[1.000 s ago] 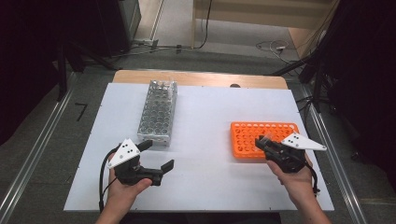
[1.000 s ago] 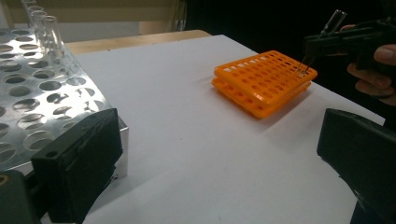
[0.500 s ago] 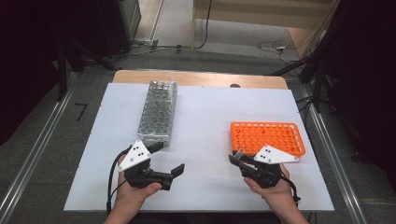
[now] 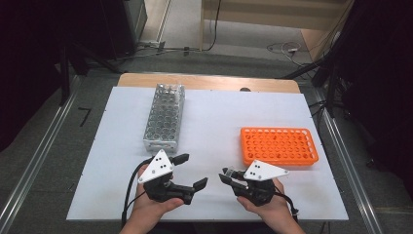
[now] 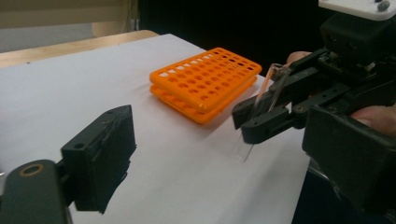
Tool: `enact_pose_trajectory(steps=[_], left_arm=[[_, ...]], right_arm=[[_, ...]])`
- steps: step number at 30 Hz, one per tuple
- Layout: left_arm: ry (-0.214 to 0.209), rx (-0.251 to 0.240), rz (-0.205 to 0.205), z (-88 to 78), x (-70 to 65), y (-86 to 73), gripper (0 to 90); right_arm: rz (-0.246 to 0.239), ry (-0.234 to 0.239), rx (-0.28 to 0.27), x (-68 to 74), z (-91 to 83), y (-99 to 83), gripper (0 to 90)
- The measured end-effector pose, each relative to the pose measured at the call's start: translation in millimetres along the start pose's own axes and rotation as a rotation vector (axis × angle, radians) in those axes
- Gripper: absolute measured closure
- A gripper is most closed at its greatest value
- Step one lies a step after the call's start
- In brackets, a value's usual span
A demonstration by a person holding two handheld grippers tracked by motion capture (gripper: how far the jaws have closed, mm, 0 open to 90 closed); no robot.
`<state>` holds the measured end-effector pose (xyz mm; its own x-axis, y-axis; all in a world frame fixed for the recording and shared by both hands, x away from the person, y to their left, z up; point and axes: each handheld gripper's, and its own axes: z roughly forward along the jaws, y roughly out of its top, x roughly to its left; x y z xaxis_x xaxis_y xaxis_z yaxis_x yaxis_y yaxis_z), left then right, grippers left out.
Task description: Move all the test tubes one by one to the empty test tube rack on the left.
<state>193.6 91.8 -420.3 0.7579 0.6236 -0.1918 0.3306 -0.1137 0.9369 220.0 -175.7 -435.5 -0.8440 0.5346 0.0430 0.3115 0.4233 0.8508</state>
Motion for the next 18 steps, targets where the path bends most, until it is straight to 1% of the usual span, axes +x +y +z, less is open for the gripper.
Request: enact_pose_trajectory(steps=[6,7,13,18], left_arm=[[-0.027,0.023,0.007,9.0,-9.2,-1.2,23.6],[-0.026,0.027,0.014,10.2,-10.5,-1.5,25.3],[-0.061,0.024,0.027,16.1,-17.1,-2.6,38.1],[-0.081,0.031,0.040,20.6,-21.4,-3.7,49.1]], right_arm=[[-0.019,0.029,0.017,10.2,6.8,1.2,73.8],[-0.024,0.033,0.016,11.4,7.7,1.4,73.8],[-0.037,0.057,0.022,18.8,11.3,3.7,73.8],[-0.047,0.084,0.027,25.1,13.6,5.2,73.8]])
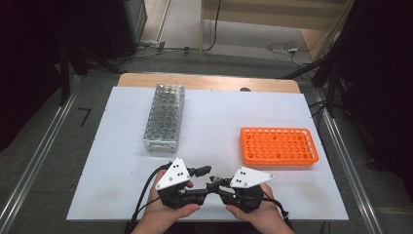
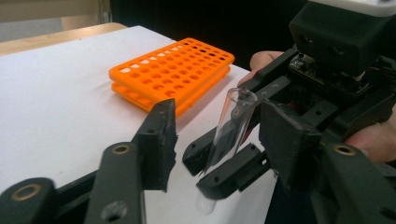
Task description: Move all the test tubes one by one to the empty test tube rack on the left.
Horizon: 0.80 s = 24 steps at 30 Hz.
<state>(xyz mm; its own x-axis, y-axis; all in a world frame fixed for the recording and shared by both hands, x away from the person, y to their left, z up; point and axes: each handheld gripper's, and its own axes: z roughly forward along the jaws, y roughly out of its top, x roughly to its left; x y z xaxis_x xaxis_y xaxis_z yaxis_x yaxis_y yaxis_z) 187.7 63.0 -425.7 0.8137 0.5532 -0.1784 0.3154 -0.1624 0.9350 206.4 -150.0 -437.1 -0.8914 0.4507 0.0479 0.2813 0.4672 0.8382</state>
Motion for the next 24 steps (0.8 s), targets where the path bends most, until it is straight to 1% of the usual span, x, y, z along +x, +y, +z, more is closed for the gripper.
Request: enact_pose_trajectory(steps=[5,9,11,18,21,24], left_arm=[[-0.016,0.009,0.016,2.2,-2.5,-0.8,60.7],[-0.027,0.011,0.027,3.3,-4.2,-1.0,68.1],[-0.036,0.009,0.022,3.8,-4.5,-1.1,71.0],[-0.030,0.008,0.029,3.3,-4.2,-1.0,73.2],[-0.024,0.003,0.039,2.8,-3.6,-1.1,74.6],[-0.027,0.001,0.040,2.3,-2.7,-1.0,75.2]], right_arm=[[-0.010,0.022,0.000,4.4,0.5,1.8,73.7],[-0.003,0.033,0.002,4.8,0.7,2.4,73.8],[-0.001,0.035,0.004,4.7,1.1,2.3,73.8],[0.001,0.040,0.005,4.3,1.2,2.3,73.8],[0.003,0.043,0.003,3.9,1.0,2.3,73.8],[0.003,0.043,0.001,3.7,0.4,2.5,73.8]])
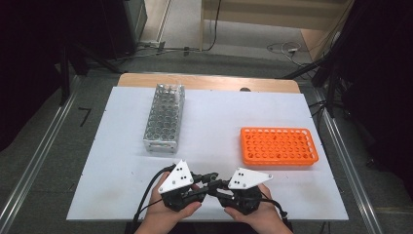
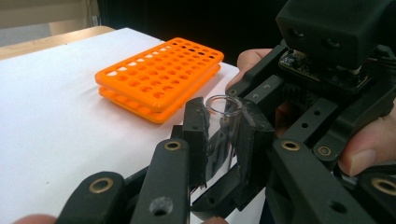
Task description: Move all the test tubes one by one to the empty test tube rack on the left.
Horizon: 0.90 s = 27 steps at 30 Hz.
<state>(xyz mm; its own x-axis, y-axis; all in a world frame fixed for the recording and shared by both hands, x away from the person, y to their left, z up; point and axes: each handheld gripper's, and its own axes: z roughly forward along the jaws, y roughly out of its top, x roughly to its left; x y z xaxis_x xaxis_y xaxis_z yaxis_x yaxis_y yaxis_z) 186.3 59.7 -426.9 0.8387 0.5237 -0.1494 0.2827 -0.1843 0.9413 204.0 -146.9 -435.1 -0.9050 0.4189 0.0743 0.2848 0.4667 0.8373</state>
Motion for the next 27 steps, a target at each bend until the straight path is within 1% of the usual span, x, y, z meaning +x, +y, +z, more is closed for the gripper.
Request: enact_pose_trajectory(steps=[4,7,8,11,12,13,15,16,19,20,21,23,24,26,27], left_arm=[[0.002,-0.001,0.001,-0.1,-0.1,0.0,75.4],[0.001,-0.008,-0.012,-0.6,0.7,0.3,75.5],[0.003,-0.009,-0.012,-1.2,1.3,0.6,75.5],[0.013,-0.020,-0.020,-3.8,3.6,2.4,75.5],[0.017,-0.025,-0.023,-5.0,5.2,3.1,75.5],[0.022,-0.030,-0.028,-6.3,6.5,3.6,75.5],[0.036,-0.037,-0.030,-8.9,9.3,4.1,75.5],[0.041,-0.037,-0.030,-10.0,10.9,4.0,75.5],[0.063,-0.037,-0.030,-13.2,15.6,4.1,75.5],[0.067,-0.039,-0.036,-14.2,17.3,4.6,75.5],[0.071,-0.044,-0.040,-14.9,18.6,5.1,75.6],[0.083,-0.049,-0.041,-16.8,21.8,7.3,75.5],[0.087,-0.051,-0.038,-17.5,23.6,8.5,75.5],[0.098,-0.054,-0.038,-19.6,27.6,11.3,75.5],[0.104,-0.059,-0.042,-20.5,29.7,12.8,75.5]], right_arm=[[-0.003,-0.007,0.002,0.3,-0.2,0.0,73.6],[-0.006,-0.013,0.003,0.4,-1.5,-0.4,73.0],[-0.006,-0.011,0.002,-0.1,-2.3,-0.5,71.4],[-0.002,0.009,0.005,-3.3,-4.2,-1.3,62.7],[0.005,0.027,0.003,-4.7,-5.3,-1.9,58.3],[0.009,0.031,-0.003,-6.0,-6.5,-2.5,53.2],[0.019,0.023,-0.005,-8.8,-9.2,-3.7,42.9],[0.020,0.021,-0.010,-10.8,-10.5,-4.3,40.0],[0.065,0.002,-0.014,-19.4,-15.9,-6.2,31.7],[0.079,-0.004,-0.018,-22.7,-18.7,-6.8,28.9],[0.090,-0.013,-0.019,-25.7,-21.8,-7.3,26.8],[0.108,-0.030,-0.029,-31.2,-28.3,-8.6,19.3],[0.114,-0.039,-0.031,-33.9,-31.5,-9.2,16.5],[0.113,-0.044,-0.026,-38.9,-38.7,-11.8,7.6],[0.112,-0.051,-0.032,-41.5,-42.6,-13.8,7.2]])
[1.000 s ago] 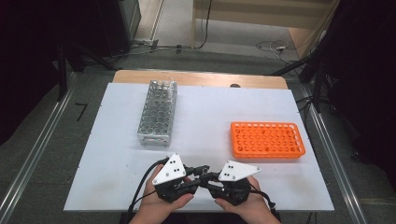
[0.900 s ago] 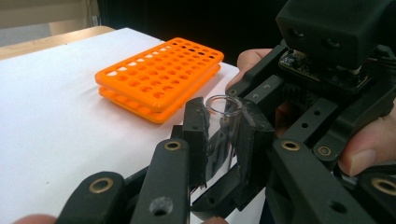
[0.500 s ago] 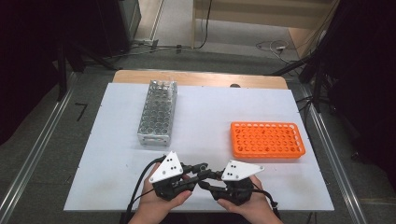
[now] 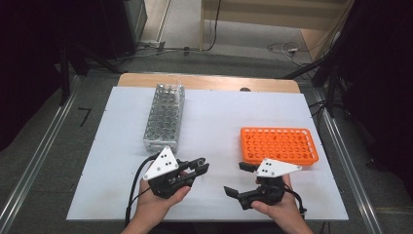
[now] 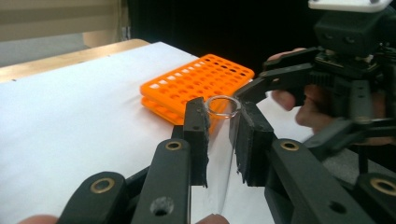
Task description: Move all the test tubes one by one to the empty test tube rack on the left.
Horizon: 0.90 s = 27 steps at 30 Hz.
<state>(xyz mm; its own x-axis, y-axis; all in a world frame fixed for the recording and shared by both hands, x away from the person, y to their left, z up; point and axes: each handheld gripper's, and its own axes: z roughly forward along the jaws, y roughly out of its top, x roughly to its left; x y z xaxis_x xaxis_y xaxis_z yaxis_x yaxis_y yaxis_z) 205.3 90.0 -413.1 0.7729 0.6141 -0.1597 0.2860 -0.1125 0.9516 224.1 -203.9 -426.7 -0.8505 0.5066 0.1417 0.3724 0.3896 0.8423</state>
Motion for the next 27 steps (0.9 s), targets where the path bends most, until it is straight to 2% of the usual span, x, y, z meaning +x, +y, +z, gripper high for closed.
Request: enact_pose_trajectory(steps=[4,7,15,21,27], left_arm=[[0.031,-0.010,-0.003,-1.9,10.4,7.2,75.5],[0.052,-0.012,-0.010,-2.0,19.8,11.0,75.5],[0.122,-0.024,-0.019,0.5,49.2,24.9,75.5],[0.185,-0.027,-0.026,4.0,76.0,37.7,75.5],[0.242,-0.020,-0.032,14.2,105.6,46.2,75.5]], right_arm=[[0.004,-0.023,-0.020,-9.9,-16.1,-7.7,0.2],[0.010,-0.027,-0.035,-15.9,-27.8,-13.5,0.0],[0.032,-0.093,-0.064,-31.7,-54.2,-28.5,0.0],[0.052,-0.127,-0.064,-44.1,-64.6,-38.4,0.0],[0.056,-0.158,-0.061,-55.7,-67.5,-42.8,0.0]])
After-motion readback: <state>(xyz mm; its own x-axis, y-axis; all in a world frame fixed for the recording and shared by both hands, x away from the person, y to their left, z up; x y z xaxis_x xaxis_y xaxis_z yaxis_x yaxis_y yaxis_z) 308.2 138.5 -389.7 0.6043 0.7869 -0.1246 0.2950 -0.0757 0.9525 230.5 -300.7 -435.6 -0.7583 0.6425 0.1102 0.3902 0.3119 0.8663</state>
